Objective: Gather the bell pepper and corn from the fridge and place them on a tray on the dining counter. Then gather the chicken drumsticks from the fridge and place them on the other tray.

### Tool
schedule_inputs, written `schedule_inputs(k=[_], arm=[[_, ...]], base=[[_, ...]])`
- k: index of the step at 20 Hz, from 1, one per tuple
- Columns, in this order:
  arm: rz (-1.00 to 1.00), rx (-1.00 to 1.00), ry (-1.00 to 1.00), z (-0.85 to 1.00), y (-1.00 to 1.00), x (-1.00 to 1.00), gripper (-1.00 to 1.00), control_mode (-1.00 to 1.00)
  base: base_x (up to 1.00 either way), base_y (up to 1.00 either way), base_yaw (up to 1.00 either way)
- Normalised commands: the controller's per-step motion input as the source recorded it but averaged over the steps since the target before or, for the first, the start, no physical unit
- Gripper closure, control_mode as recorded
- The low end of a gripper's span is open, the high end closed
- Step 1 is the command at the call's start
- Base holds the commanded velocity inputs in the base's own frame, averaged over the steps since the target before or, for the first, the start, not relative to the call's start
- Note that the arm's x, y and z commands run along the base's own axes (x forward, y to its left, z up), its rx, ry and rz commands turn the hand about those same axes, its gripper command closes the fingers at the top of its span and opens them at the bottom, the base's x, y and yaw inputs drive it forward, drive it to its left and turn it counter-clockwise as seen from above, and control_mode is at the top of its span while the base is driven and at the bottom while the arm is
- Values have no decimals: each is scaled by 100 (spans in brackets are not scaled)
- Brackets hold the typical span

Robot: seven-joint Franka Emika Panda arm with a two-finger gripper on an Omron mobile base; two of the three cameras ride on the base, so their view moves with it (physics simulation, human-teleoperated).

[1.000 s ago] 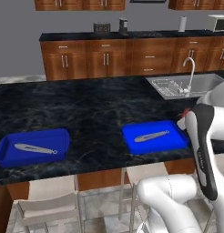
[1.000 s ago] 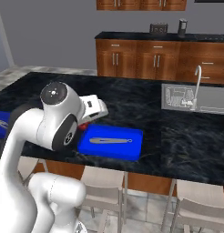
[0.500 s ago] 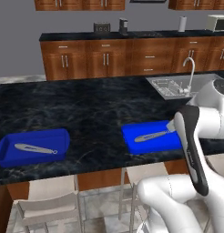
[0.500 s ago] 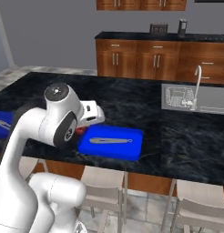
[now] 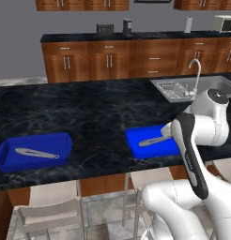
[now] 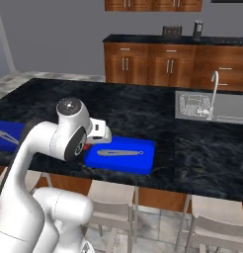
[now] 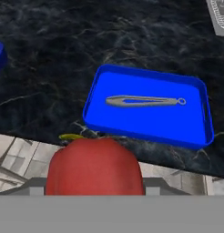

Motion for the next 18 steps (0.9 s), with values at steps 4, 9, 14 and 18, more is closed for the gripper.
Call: schedule_inputs(k=[4,9,14,18], arm=[[0,0,25,-2,8,56,100,-100],[-1,0,18,-13,0,40,100,-100],[0,0,6,-33,0,33,100,-100],[0,0,0,-47,0,31,100,-100]], base=[[0,0,0],[0,0,0],[0,0,0],[0,0,0]])
